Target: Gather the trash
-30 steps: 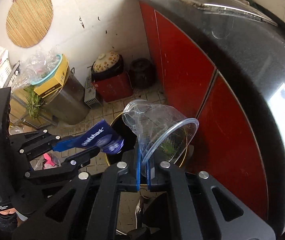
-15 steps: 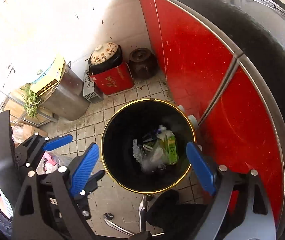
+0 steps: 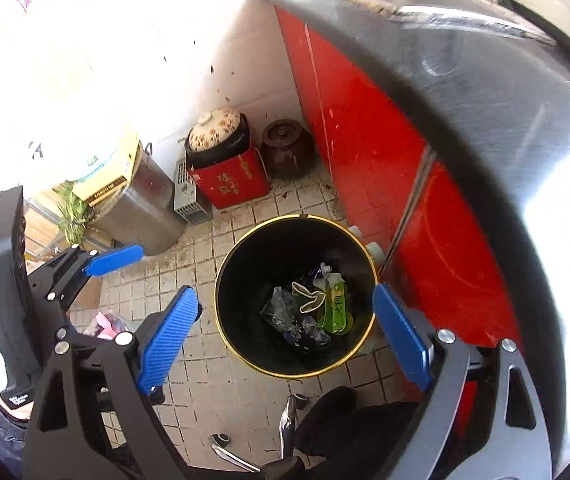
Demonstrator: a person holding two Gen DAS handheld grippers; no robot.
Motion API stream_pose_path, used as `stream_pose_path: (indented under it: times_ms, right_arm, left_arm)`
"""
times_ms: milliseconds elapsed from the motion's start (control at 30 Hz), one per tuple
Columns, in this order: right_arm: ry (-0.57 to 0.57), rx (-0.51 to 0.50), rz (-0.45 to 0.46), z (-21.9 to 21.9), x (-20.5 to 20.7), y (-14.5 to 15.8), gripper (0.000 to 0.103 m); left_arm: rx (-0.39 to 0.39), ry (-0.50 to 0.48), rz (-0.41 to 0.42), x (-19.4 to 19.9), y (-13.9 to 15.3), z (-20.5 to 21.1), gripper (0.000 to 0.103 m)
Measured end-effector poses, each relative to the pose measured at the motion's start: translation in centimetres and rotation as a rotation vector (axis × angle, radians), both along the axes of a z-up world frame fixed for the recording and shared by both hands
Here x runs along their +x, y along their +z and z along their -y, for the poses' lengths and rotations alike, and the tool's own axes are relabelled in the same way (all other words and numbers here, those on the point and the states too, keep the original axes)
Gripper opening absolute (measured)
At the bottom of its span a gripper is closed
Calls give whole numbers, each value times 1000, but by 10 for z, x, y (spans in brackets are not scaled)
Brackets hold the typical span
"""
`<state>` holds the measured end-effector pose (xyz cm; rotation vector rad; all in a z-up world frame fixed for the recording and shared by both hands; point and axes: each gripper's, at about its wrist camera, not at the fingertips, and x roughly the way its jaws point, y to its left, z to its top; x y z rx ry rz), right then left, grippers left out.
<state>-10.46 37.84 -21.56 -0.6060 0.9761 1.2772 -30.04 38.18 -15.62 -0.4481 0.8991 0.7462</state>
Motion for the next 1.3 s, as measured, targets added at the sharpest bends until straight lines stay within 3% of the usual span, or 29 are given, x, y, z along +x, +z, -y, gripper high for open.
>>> stream_pose_path:
  times_ms: [167, 300, 533, 733, 833, 967, 1300]
  right_arm:
    - [-105, 148, 80, 77, 13, 67, 94]
    - [-315, 238, 259, 170, 32, 114, 96]
    - [-858, 253, 450, 366, 75, 156, 96]
    - [-1152, 180, 537, 495, 83, 171, 96]
    - [-1225, 178, 528, 531, 83, 168, 96]
    - [-1269, 168, 511, 560, 81, 160, 96]
    - [-1264, 175, 473, 562, 94, 159, 96]
  left_arm:
    - [79, -66, 48, 29, 52, 31, 91]
    - [108, -154, 80, 75, 95, 66, 92]
    - [93, -365, 208, 174, 144, 151, 96]
    - [58, -556, 248, 257, 155, 238, 96]
    - [24, -605, 235, 283, 151, 267, 96]
    - [51, -668, 207, 300, 149, 296, 96]
    - [63, -708, 154, 312, 141, 312, 96]
